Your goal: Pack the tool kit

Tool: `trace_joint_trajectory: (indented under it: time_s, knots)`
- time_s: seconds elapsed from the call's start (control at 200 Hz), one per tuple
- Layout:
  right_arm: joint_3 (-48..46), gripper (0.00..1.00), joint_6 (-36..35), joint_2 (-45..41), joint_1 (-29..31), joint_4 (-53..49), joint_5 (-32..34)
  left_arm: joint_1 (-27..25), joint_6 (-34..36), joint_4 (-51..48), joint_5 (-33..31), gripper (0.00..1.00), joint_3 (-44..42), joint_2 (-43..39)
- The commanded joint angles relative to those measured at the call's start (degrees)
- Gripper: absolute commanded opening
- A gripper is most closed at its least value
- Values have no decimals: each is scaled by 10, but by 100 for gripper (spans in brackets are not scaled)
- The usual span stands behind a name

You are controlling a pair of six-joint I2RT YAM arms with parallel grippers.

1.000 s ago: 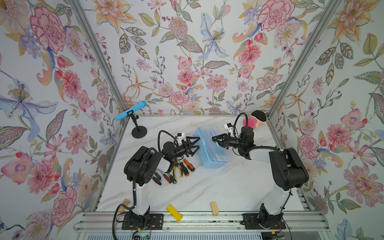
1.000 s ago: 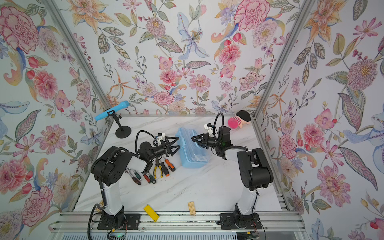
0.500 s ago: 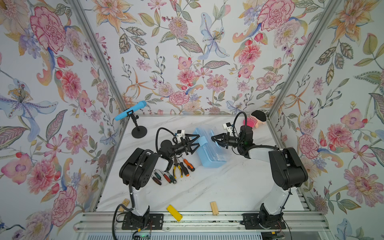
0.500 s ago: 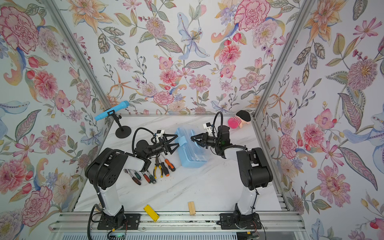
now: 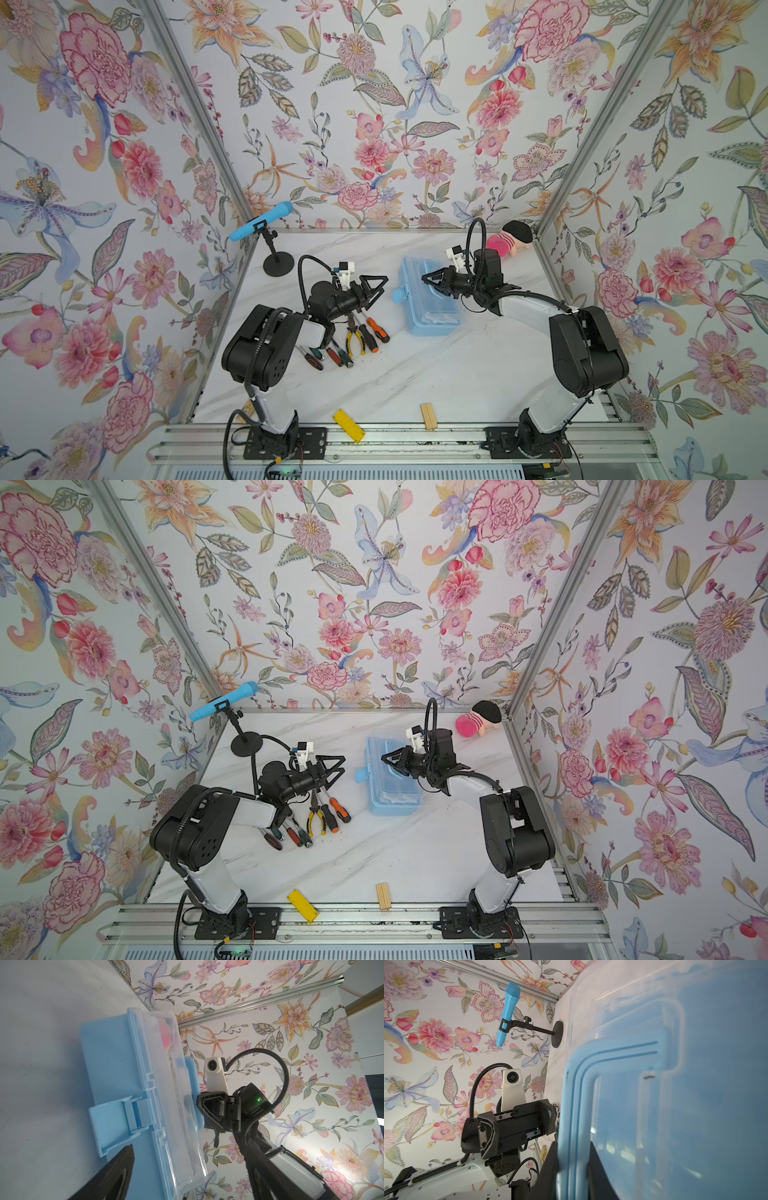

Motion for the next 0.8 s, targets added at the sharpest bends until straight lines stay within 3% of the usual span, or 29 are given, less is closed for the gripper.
trace_joint_trajectory:
  time_s: [0.0, 0.11, 0.415, 0.641, 0.796]
  knots:
    - [-3, 0, -68, 9, 10, -130, 73, 1, 71, -61, -13, 87, 13, -17]
    - [-22, 0, -26, 3, 15, -69, 37, -2, 97, -101, -18, 87, 24, -31]
    - [-72, 0, 170, -7, 16, 165, -68, -23, 153, -194, -36, 94, 53, -68]
    - [-92, 0, 247, -14, 16, 255, -98, -40, 147, -190, -43, 95, 69, -58]
    - [-118, 0, 343, 10, 14, 396, -121, -57, 142, -185, -43, 95, 99, -40]
